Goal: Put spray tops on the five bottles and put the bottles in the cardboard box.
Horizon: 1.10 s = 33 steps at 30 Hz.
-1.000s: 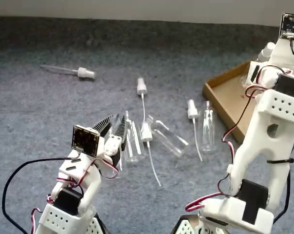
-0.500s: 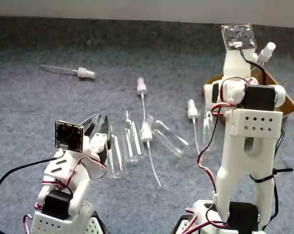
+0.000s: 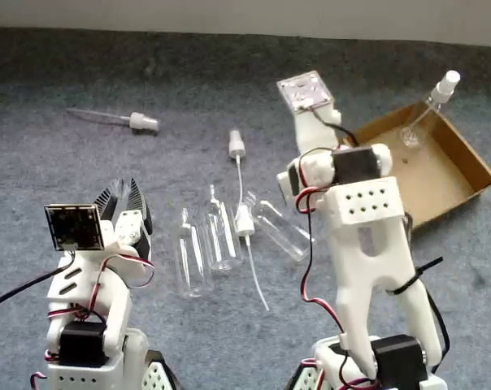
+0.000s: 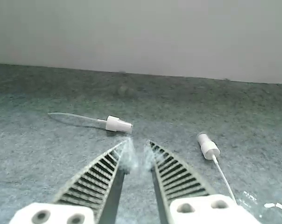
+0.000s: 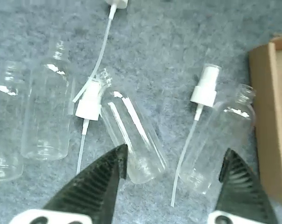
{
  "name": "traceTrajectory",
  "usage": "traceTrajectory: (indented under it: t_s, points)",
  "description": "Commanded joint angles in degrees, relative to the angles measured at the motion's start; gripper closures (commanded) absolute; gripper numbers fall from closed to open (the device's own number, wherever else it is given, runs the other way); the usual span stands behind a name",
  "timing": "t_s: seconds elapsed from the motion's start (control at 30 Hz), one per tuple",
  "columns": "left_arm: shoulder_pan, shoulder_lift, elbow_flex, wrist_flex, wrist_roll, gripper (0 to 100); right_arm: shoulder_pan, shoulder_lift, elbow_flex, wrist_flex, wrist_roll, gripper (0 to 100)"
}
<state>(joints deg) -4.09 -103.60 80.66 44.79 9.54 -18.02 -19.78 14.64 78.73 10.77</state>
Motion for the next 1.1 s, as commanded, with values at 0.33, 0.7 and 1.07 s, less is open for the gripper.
traceTrajectory:
  t_s: [0.33, 0.7, 1.07]
  points:
    - [-0.7, -0.2, -2.8, 0.0, -0.5, 97, -5.3, -0.7, 10.8, -13.3, 16.0, 71.7]
    - [-0.6, -0.2, -0.4, -0.3, -0.5, 97, -6.9, 17.5, -6.2, -4.7, 15.8, 71.7]
    - [-0.6, -0.2, -0.2, -0.3, -0.5, 97, -7.0, 32.5, -13.1, -5.2, 16.2, 71.7]
